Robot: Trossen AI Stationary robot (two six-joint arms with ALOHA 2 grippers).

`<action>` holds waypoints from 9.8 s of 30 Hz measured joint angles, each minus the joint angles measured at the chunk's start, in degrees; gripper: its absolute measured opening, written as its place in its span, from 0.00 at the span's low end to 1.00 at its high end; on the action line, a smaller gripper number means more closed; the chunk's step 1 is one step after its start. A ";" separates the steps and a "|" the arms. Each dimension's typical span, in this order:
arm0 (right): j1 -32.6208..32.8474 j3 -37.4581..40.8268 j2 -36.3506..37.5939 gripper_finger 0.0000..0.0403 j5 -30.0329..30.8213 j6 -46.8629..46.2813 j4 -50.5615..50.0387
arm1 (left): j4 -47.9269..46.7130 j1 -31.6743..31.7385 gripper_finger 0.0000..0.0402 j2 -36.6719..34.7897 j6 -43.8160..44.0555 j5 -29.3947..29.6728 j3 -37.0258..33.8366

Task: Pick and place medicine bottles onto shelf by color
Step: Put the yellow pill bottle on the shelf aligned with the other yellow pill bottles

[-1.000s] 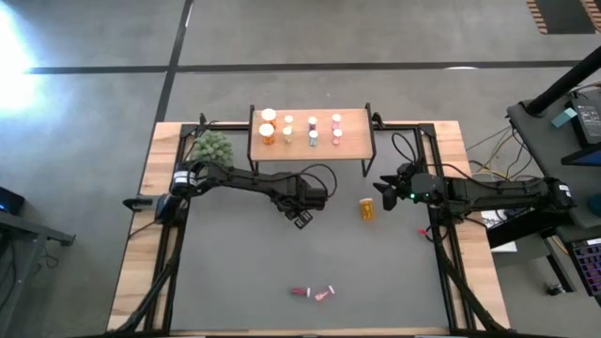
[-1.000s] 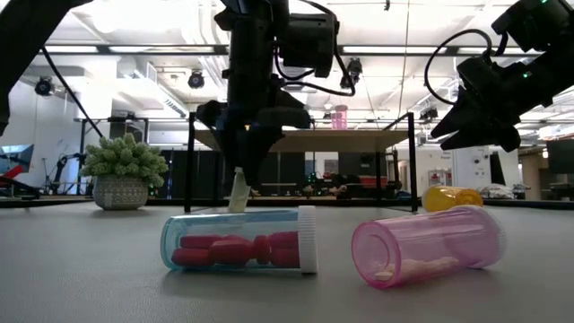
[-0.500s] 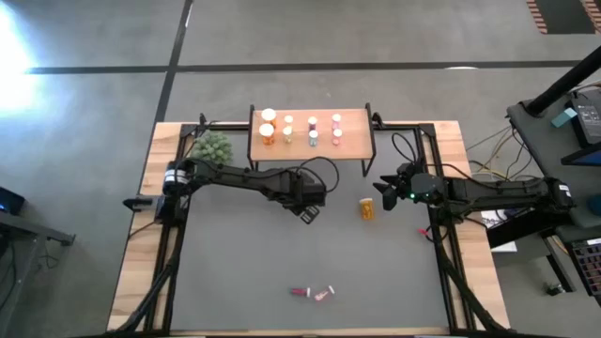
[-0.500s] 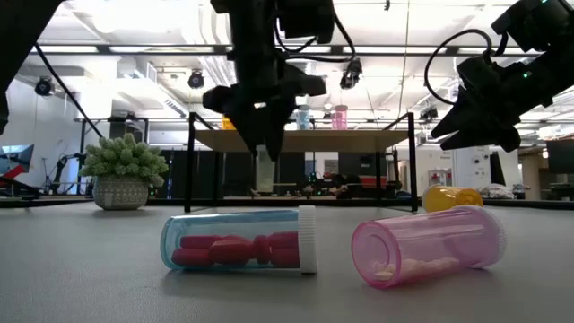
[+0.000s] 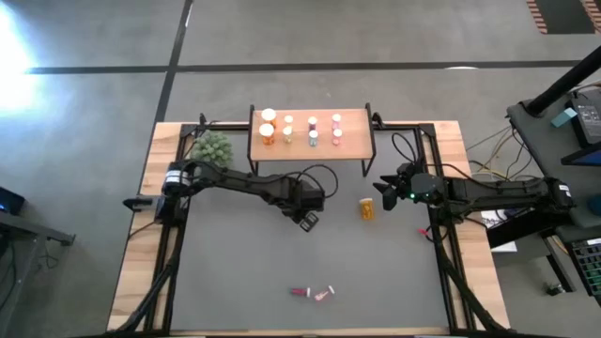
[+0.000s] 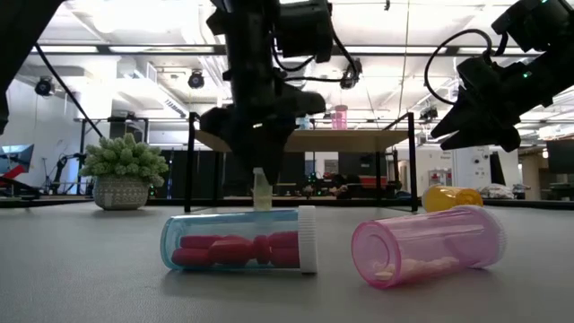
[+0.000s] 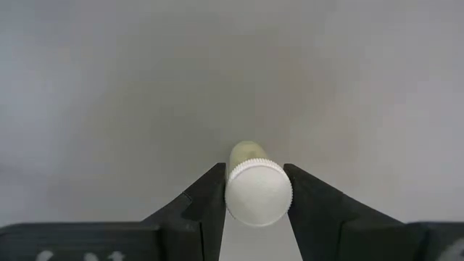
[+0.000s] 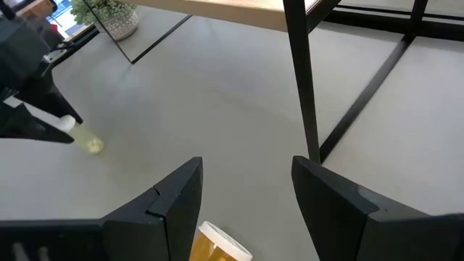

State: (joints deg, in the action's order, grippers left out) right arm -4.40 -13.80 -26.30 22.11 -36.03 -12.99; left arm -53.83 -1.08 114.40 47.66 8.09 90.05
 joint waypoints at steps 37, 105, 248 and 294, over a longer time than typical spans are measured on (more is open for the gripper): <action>0.00 -0.02 -0.07 0.50 0.00 0.02 0.00 | 3.76 -4.95 0.49 -6.56 7.88 20.29 -2.71; 0.00 -0.02 -0.09 0.50 0.02 0.02 -0.02 | 120.28 -14.35 0.49 -4.27 -38.51 35.40 -60.01; 0.00 -0.02 -0.09 0.50 0.00 0.02 -0.02 | 82.21 10.75 0.25 -20.53 -34.49 42.00 -40.79; 0.00 -0.02 -0.07 0.50 0.00 0.02 0.00 | 77.91 8.13 0.37 -22.35 -34.50 46.91 -40.99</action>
State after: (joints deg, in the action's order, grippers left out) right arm -4.40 -13.82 -26.37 22.11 -36.01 -12.99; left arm 24.08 7.05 92.04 13.16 55.00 49.06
